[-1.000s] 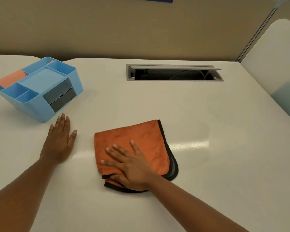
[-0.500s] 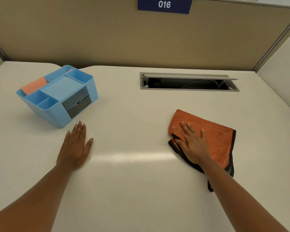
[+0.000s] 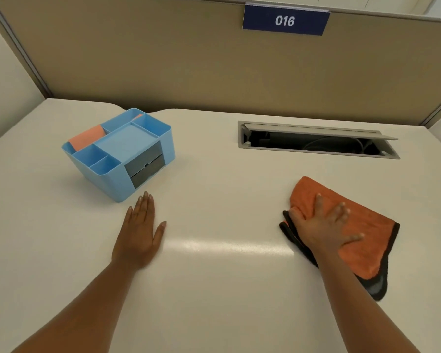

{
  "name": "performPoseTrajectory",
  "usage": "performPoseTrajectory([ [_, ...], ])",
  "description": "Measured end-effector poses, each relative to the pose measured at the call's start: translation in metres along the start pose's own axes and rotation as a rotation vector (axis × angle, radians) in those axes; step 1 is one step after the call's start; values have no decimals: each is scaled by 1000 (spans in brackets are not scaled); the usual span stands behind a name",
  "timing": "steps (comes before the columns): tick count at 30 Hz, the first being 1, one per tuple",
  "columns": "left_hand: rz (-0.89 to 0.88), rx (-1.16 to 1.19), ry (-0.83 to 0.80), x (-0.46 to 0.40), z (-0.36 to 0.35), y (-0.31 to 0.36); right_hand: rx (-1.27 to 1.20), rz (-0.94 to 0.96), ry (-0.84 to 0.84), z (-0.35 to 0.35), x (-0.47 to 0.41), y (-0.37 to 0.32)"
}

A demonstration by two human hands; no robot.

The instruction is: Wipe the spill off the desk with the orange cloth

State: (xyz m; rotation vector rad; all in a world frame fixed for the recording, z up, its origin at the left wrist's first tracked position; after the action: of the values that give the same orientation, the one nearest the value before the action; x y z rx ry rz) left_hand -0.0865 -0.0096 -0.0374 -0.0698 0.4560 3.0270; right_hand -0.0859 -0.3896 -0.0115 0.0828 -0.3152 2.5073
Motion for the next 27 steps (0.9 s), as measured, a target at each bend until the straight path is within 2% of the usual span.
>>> performPoseTrajectory([
  [4,-2,7,9,1,1,2,4,16,14,-2,-26,-27],
  [9,10,24,33,0,0,1,25,133,-12,-9,-44,-74],
  [19,18,75,62,1,2,3,63,491,-93,-44,-11,-213],
  [27,69,57,47,-1,3,3,66,815,-156,-66,40,-278],
])
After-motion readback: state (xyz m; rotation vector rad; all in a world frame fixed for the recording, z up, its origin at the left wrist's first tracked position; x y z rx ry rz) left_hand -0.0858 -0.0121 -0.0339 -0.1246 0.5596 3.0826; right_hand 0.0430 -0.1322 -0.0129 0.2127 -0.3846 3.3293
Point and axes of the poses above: each hand's wrist, its own x-axis away from the middle knuckle, its own z-axis out of the back of the hand, y = z × x, the point moved 2 cm from there along -x, towards the middle knuckle
